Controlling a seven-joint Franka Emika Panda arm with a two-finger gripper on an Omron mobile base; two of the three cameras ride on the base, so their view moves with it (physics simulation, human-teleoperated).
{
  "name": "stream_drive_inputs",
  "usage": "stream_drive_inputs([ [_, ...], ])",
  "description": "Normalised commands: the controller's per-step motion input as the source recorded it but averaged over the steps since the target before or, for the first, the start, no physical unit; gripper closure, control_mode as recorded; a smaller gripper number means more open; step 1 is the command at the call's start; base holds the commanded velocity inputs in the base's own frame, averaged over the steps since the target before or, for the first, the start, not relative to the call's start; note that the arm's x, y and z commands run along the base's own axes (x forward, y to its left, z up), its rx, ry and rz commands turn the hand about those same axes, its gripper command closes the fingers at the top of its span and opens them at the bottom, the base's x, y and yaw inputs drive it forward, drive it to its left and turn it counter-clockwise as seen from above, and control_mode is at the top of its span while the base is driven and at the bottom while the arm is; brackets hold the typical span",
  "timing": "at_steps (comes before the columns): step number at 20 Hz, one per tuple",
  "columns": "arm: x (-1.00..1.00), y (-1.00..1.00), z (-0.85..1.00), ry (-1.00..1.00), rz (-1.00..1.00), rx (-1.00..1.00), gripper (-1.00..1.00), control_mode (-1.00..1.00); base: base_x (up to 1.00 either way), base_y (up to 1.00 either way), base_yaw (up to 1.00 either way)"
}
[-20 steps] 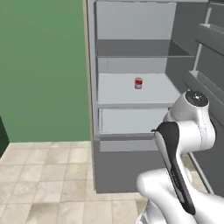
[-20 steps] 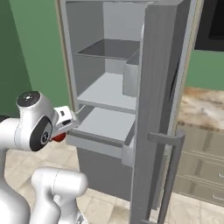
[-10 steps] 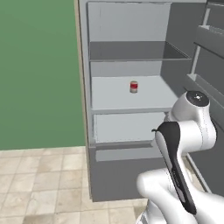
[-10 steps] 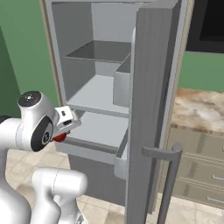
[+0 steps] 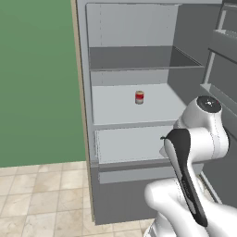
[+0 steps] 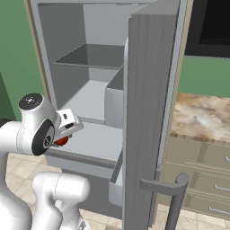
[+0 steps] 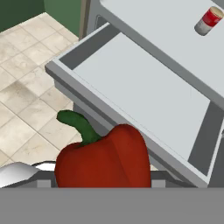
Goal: Place the bell pepper and potato inside the fridge drawer. Close the drawer after placing the vegetables.
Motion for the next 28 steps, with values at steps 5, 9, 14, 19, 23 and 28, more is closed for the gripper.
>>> stream_drive_inputs([
  [5,0.02,0.0,-0.13,0.01,0.0,0.0,1.0,-1.0,0.02,0.0,0.0],
  [9,0.61,0.03,-0.65,0.23,-0.1,0.0,1.0,-1.0,0.0,0.0,0.0],
  [14,0.85,0.11,-0.44,0.28,-0.12,0.0,1.0,-1.0,0.0,0.0,0.0],
  [19,0.56,0.05,-0.34,0.15,-0.03,0.0,1.0,-1.0,0.0,0.0,0.0],
  [23,0.33,0.1,-0.59,0.03,-0.03,0.0,1.0,-1.0,0.0,0.0,0.0],
  [28,0.35,0.03,-0.44,0.0,-0.02,0.0,1.0,-1.0,0.0,0.0,0.0],
])
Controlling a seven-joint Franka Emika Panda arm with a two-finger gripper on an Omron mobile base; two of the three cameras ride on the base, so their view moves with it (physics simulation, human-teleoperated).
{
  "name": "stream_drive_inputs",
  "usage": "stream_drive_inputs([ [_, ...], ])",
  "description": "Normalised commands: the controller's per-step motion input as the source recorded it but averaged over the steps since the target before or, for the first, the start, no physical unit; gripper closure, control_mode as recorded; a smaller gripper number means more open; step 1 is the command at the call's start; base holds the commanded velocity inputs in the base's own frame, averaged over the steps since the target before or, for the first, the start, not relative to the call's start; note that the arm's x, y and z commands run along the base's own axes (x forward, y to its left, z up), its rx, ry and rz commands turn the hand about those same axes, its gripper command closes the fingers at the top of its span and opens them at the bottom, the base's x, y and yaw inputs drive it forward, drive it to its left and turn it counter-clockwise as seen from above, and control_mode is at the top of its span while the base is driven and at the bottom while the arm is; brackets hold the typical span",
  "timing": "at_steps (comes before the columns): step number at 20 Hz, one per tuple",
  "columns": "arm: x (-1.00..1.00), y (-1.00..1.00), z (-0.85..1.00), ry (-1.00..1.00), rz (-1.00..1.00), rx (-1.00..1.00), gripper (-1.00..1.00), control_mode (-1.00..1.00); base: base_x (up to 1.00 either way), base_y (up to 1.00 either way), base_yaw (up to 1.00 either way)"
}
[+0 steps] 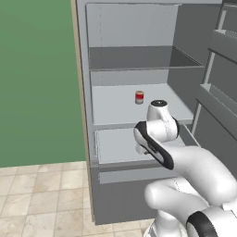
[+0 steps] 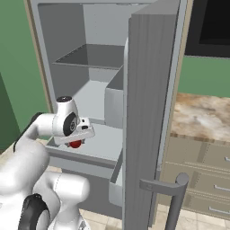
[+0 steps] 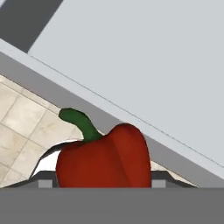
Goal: Place the bell pepper and potato inside the fridge drawer. Close the drawer after placing the vegetables.
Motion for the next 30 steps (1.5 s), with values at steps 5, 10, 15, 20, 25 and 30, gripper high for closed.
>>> stream_drive_inputs([
  [5,0.29,0.0,-0.28,0.0,0.0,0.02,1.0,-1.0,0.0,0.0,0.0],
  [10,0.3,0.01,-0.3,0.0,0.0,0.0,1.0,-1.0,0.0,0.0,0.0],
  [15,0.2,0.03,-0.39,0.0,0.0,0.0,1.0,-1.0,0.0,0.0,0.0],
  [20,0.18,0.03,-0.35,0.0,0.0,0.03,1.0,-1.0,0.0,0.0,0.0],
  [25,0.07,0.0,-0.34,0.0,0.0,0.05,1.0,-1.0,0.0,0.0,0.0],
  [30,-0.14,0.0,-0.4,0.0,0.0,0.05,1.0,-1.0,0.0,0.0,0.0],
])
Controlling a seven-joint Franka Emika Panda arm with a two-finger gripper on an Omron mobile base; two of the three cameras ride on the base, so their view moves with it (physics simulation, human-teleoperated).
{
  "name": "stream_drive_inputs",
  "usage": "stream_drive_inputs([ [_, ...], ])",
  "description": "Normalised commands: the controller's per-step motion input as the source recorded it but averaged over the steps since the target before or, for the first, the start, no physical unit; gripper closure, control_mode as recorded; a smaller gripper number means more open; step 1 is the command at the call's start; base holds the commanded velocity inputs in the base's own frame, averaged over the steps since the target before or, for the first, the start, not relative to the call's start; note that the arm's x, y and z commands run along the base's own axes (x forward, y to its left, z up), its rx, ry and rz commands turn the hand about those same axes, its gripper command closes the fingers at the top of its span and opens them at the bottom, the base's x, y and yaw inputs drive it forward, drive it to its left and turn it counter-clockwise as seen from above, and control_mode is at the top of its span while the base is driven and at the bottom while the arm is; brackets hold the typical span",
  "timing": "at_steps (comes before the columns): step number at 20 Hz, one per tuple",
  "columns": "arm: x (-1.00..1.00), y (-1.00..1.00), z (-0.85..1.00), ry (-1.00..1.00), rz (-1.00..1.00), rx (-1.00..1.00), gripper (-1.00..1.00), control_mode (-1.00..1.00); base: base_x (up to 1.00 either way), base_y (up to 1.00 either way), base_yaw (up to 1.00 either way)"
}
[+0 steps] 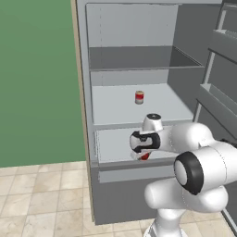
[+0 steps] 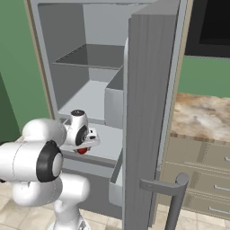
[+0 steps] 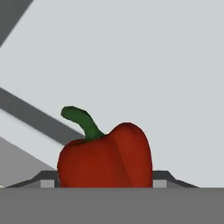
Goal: Place the bell pepper and potato inside the fridge drawer. Close the drawer after placing the vegetables.
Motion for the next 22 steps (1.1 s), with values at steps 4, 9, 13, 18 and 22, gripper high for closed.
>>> stream_drive_inputs([
  [4,-0.2,0.0,-0.34,0.0,0.0,0.05,1.0,-1.0,0.0,0.0,0.0],
  [9,-0.45,0.0,-0.26,0.04,0.0,0.03,1.0,-1.0,0.0,0.0,0.0],
  [13,-0.72,0.0,-0.43,0.08,0.0,0.0,1.0,-1.0,0.0,0.0,0.0],
  [18,-0.31,0.0,-0.08,0.03,0.0,0.01,1.0,-1.0,0.0,0.0,0.0],
  [22,0.87,-0.02,0.61,0.04,0.02,0.0,1.0,-1.0,0.0,0.0,0.0],
])
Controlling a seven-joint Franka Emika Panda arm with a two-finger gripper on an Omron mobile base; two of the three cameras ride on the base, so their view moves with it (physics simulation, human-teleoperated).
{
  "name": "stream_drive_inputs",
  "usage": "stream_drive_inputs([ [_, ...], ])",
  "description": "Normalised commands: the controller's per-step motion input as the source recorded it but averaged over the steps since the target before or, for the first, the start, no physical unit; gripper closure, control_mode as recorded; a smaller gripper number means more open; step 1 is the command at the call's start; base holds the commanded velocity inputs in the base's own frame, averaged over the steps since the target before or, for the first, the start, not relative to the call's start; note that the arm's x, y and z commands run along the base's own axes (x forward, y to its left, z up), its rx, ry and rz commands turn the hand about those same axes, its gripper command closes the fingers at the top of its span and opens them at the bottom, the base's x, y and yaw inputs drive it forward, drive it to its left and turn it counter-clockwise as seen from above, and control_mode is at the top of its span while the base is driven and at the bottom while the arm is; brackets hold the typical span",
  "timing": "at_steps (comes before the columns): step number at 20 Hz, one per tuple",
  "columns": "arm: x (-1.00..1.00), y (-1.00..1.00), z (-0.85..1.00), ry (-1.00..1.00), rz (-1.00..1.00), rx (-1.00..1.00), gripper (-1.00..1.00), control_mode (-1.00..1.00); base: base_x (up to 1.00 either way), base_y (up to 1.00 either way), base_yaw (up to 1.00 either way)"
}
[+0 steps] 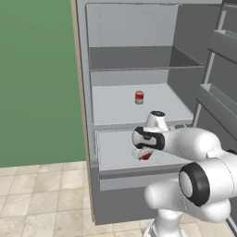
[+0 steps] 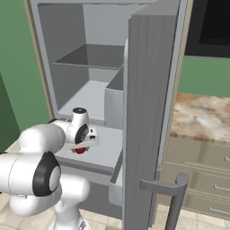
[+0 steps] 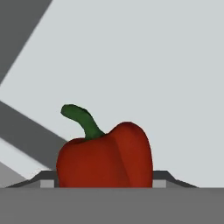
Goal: Place the bell pepper and potato inside the fridge drawer. Close the drawer after placing the vegetables.
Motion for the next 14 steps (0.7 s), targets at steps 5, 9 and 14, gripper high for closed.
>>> stream_drive_inputs([
  [5,0.21,0.0,-0.28,0.0,0.0,0.0,1.0,-1.0,0.0,0.0,0.0],
  [9,0.12,0.06,-0.95,0.08,0.0,0.0,1.0,-1.0,0.0,0.0,0.0],
  [14,0.0,0.0,-0.71,0.01,0.0,0.0,1.0,-1.0,0.0,0.0,0.0],
])
